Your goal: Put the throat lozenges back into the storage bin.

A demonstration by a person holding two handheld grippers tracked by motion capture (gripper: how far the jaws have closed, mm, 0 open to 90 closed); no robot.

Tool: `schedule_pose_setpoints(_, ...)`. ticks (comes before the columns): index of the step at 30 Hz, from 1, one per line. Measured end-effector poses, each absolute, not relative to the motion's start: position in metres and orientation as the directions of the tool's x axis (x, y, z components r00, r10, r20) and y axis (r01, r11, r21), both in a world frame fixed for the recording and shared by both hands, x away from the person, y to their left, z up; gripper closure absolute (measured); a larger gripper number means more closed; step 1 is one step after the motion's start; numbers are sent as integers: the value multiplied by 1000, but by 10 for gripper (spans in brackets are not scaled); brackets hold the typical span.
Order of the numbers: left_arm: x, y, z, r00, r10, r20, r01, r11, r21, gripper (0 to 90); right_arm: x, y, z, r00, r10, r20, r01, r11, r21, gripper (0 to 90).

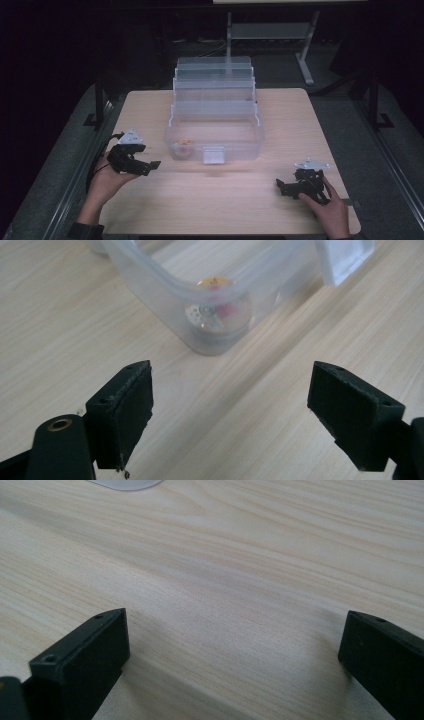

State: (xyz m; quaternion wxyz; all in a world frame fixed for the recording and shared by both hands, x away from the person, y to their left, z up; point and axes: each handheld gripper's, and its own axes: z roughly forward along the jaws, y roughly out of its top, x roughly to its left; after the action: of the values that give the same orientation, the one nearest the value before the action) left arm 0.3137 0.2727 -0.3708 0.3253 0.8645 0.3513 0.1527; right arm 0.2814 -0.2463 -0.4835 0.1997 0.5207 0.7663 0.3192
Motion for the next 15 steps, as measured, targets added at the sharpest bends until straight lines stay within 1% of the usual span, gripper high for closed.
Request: schedule_pose_setpoints(15,283,291,-405,664,747,31,514,-486,707,164,281,-246,-484,-378,925,26,671,254,697,0)
